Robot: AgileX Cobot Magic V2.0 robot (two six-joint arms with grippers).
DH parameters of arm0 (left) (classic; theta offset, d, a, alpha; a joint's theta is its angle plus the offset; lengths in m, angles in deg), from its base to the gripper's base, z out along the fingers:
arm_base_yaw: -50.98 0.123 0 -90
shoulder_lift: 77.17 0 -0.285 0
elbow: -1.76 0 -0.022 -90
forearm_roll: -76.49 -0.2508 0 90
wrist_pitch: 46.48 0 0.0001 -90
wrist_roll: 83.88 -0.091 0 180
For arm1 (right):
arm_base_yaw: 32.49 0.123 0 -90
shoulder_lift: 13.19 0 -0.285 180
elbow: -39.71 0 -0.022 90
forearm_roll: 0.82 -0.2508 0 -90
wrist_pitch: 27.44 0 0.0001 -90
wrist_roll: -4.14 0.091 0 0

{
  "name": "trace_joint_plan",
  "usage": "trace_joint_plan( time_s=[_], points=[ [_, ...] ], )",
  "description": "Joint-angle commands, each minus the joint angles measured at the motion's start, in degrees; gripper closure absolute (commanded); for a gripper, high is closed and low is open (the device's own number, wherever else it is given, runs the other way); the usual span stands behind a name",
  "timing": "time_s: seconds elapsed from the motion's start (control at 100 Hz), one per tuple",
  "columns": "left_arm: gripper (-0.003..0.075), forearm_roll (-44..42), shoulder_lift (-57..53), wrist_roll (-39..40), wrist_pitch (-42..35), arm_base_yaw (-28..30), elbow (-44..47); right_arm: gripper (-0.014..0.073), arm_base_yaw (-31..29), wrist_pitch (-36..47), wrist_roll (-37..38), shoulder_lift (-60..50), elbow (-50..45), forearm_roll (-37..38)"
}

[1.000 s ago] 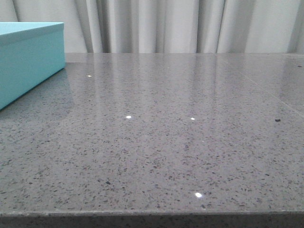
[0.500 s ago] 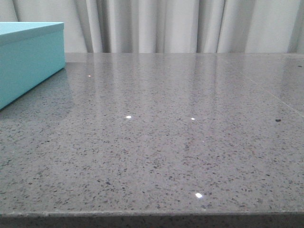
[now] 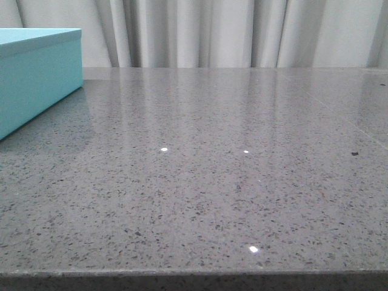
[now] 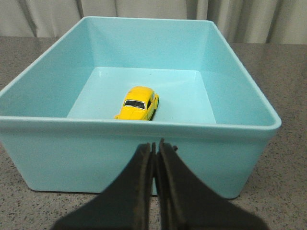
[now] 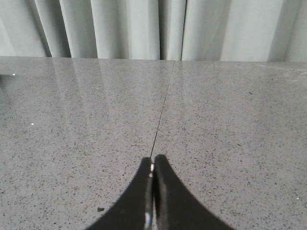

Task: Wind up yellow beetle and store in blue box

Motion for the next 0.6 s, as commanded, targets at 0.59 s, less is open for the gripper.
trace_joint_plan(
  time_s=[0.59],
  points=[
    [0.0738,-15.6,-11.9,13.5,-18.9,-5.5,11.9,0.0652,0.0,4.9,-0.5,0.2,1.6,0.6]
  ],
)
